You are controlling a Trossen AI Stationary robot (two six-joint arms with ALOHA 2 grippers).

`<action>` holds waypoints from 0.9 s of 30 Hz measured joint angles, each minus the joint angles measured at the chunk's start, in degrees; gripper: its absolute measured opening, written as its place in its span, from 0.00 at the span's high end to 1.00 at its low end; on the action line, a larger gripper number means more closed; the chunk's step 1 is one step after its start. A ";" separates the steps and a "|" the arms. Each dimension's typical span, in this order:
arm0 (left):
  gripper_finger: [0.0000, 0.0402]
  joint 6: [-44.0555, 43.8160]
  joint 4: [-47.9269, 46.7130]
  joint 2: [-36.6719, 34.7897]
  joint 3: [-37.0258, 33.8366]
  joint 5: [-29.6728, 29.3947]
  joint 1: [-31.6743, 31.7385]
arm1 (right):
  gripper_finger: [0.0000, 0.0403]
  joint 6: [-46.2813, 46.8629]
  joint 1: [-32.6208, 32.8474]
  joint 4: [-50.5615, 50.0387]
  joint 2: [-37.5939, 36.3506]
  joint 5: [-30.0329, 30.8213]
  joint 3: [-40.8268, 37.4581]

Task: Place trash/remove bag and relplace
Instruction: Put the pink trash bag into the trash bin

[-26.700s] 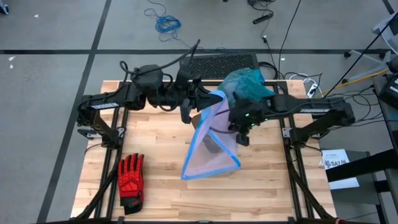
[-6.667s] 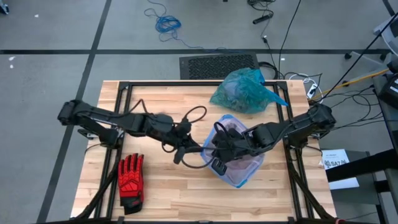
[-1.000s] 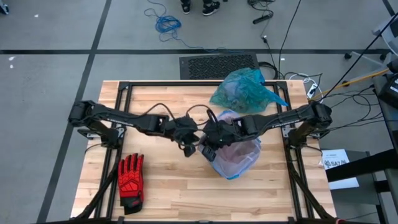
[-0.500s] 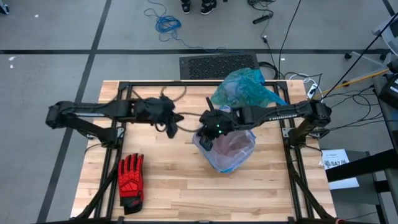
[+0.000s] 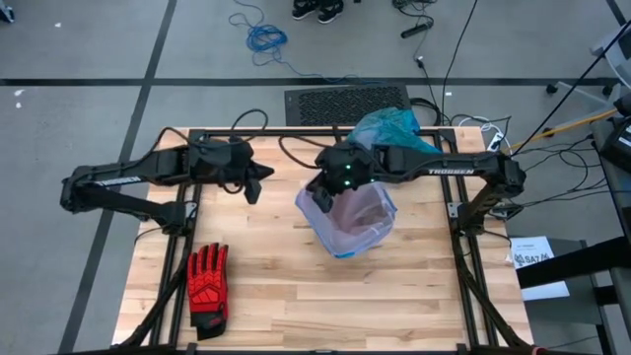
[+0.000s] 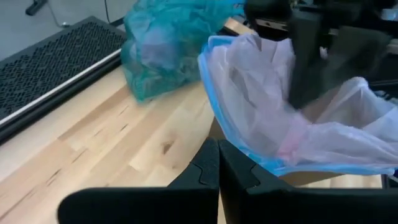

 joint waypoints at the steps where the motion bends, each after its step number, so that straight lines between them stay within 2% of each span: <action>1: 1.00 0.00 0.08 -0.22 0.00 -0.02 0.02 | 1.00 -0.28 0.00 -1.17 -0.20 -1.63 0.78; 5: 1.00 0.00 1.19 -0.19 0.00 -0.04 0.00 | 1.00 -1.88 0.72 -9.20 -0.96 -5.36 2.84; 13: 1.00 -2.89 3.10 3.09 0.00 -0.34 -3.01 | 1.00 -1.27 6.29 -23.97 -3.65 -4.40 3.60; 15: 1.00 -4.03 3.87 4.08 -0.81 -4.14 -3.99 | 1.00 -1.08 8.38 -26.10 -4.50 -1.87 3.60; 18: 1.00 -7.06 11.90 3.84 -5.56 -4.83 -4.34 | 1.00 -1.00 11.42 -27.97 -5.60 1.62 3.60; 24: 1.00 -13.92 39.33 3.11 -17.43 6.18 -3.16 | 1.00 3.03 15.28 -29.26 -5.86 4.48 3.60; 27: 1.00 -15.06 43.63 4.03 -18.87 7.99 -2.62 | 1.00 4.86 17.05 -28.30 -5.98 5.24 3.60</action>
